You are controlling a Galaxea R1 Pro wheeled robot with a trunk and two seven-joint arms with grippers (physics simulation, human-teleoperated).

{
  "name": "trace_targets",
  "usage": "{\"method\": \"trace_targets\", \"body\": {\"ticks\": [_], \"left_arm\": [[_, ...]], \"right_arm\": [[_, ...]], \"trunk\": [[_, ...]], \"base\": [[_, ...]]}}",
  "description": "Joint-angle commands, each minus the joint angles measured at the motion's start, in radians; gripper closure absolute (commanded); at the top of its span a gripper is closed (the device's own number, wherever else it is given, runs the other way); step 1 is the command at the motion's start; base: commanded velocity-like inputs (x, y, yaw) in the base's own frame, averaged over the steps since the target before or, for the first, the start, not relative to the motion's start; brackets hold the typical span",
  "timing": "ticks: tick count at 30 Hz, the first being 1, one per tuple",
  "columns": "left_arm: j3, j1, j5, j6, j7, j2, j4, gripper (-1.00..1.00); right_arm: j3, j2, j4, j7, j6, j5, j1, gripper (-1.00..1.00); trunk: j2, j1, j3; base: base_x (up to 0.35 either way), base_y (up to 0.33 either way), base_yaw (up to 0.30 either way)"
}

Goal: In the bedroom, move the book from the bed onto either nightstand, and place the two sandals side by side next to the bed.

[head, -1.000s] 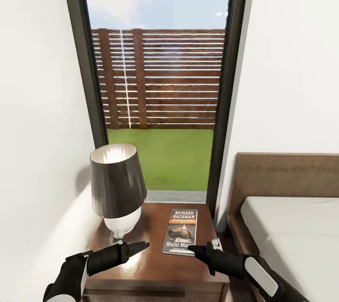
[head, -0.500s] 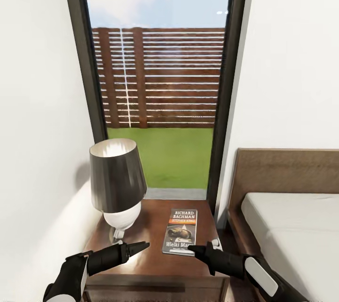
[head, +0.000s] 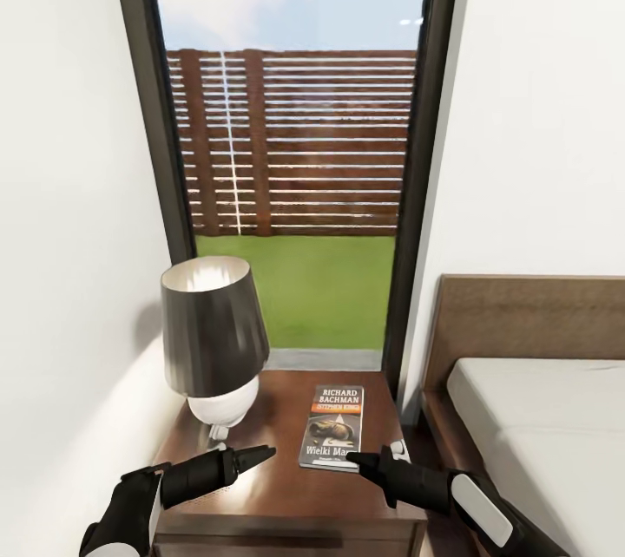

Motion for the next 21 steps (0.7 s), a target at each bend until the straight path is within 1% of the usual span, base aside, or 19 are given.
{"method": "trace_targets", "body": {"ticks": [1, 9, 19, 21], "left_arm": [[0.007, -0.001, -0.01, 0.011, -0.008, -0.002, -0.001, -1.0], [0.007, -0.001, -0.01, 0.011, -0.008, -0.002, -0.001, -1.0], [0.007, -0.001, -0.01, 0.011, -0.008, -0.002, -0.001, -1.0], [0.007, -0.001, -0.01, 0.011, -0.008, -0.002, -0.001, -1.0]], "right_arm": [[0.004, -0.001, 0.0, 0.003, 0.001, -0.004, -0.001, 1.0], [0.004, 0.0, 0.0, 0.002, 0.001, -0.004, -0.001, 1.0], [0.004, 0.0, 0.0, 0.002, 0.001, -0.004, -0.001, 1.0], [0.004, 0.0, -0.001, 0.002, 0.001, -0.004, -0.001, 1.0]], "trunk": [[-0.001, 0.0, -0.001], [-0.001, 0.0, -0.001], [-0.001, 0.0, -0.001], [-0.001, 0.0, -0.001]], "base": [[0.291, 0.0, 0.0], [0.296, 0.0, 0.0], [0.026, 0.0, 0.0], [0.166, 0.0, 0.0]]}}
